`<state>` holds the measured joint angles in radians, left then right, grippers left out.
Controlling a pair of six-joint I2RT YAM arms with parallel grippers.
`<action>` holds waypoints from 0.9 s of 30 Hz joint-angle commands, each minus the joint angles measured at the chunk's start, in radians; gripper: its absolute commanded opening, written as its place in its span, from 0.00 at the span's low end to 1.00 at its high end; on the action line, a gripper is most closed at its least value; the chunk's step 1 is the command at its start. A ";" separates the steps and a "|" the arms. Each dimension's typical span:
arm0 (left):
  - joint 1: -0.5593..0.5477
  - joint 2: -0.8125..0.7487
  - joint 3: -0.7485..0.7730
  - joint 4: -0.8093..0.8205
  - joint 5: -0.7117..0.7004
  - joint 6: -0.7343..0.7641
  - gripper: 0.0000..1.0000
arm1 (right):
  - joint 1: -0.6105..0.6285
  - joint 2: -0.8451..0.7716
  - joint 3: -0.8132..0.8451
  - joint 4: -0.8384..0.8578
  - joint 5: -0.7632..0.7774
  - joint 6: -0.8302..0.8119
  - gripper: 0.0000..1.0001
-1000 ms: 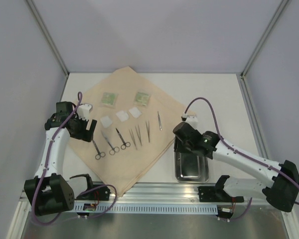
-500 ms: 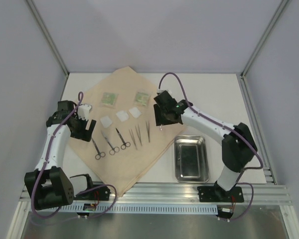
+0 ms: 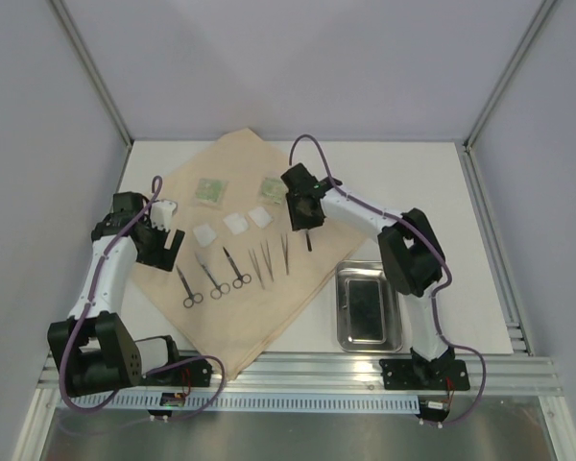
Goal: Prepare the surgical pack
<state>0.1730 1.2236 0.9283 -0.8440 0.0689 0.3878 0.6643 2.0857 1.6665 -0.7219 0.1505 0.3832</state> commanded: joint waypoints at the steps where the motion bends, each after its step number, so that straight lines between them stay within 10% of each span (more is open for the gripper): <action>1: 0.008 -0.004 0.001 0.017 0.000 0.008 0.94 | -0.002 0.069 0.068 -0.030 0.033 -0.027 0.40; 21: 0.008 -0.024 -0.009 0.019 -0.003 0.019 0.94 | -0.017 0.114 -0.050 0.047 0.005 0.028 0.33; 27: 0.008 -0.027 -0.009 0.017 -0.004 0.017 0.94 | -0.017 0.126 -0.067 0.061 -0.011 0.029 0.17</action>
<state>0.1730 1.2247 0.9276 -0.8326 0.0689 0.3927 0.6529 2.1689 1.6466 -0.6716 0.1688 0.4000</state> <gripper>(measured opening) 0.935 0.198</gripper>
